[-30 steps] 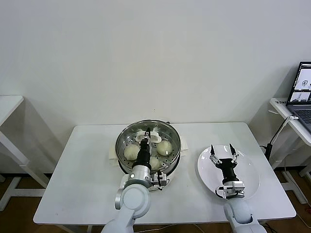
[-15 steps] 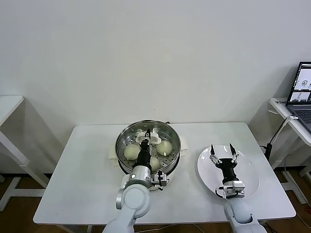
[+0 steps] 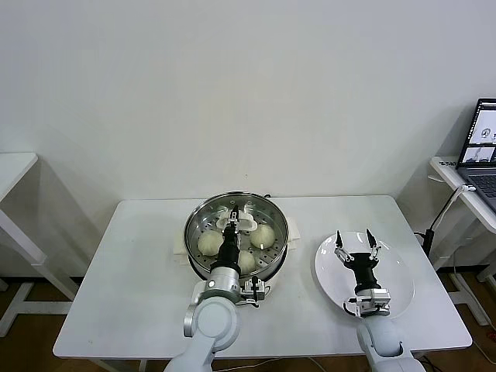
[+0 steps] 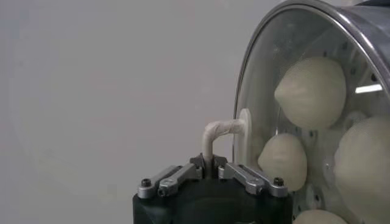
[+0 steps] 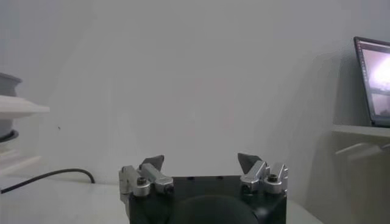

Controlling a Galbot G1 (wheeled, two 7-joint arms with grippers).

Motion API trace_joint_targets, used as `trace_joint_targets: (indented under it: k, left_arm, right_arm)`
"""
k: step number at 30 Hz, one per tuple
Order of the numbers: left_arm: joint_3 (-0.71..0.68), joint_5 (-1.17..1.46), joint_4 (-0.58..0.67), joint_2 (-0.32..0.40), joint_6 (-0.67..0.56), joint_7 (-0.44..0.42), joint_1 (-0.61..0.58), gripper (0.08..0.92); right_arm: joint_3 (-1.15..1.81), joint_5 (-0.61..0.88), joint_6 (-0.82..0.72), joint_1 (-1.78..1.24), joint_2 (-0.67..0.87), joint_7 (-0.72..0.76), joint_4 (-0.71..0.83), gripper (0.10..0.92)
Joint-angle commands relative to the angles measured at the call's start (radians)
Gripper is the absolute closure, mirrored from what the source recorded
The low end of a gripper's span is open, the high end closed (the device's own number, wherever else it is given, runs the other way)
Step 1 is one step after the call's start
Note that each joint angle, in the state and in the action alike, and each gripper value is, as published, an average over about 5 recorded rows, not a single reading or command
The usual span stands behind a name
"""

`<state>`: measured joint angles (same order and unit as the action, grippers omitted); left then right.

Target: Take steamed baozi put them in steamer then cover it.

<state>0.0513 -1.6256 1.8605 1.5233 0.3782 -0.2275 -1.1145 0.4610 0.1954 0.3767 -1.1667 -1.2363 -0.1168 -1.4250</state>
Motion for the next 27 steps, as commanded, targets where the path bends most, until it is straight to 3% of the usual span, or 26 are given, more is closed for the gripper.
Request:
trace_joint_targets:
  k: [1,12,17,22,27]
  left_arm:
    - [-0.002,0.009,0.057,-0.013,-0.001,-0.003,-0.016,0.63]
    - [-0.002,0.127,0.276,-0.163,0.009,-0.026,-0.112,0.336]
    - [0.087,0.249,0.375,-0.241,-0.001,-0.013,-0.182,0.19]
    - [0.328,0.578,0.445,-0.279,-0.041,0.112,-0.277,0.178]
    - [0.573,1.294,0.353,-0.283,-0.194,0.305,-0.322,0.177]
  right_arm:
    - [-0.001,0.0,0.0,0.001,0.0,0.0,-0.002,0.203]
    - [-0.001,-0.019,-0.005,0.007,0.002,-0.004,-0.005,0.203]
    - [-0.018,0.0,-0.059,-0.012,0.012,-0.031,-0.046,0.203]
    - [-0.014,0.091,-0.1,-0.049,0.023,-0.023,-0.108,0.203]
    - [-0.01,0.172,-0.145,-0.087,0.035,-0.034,-0.161,0.203]
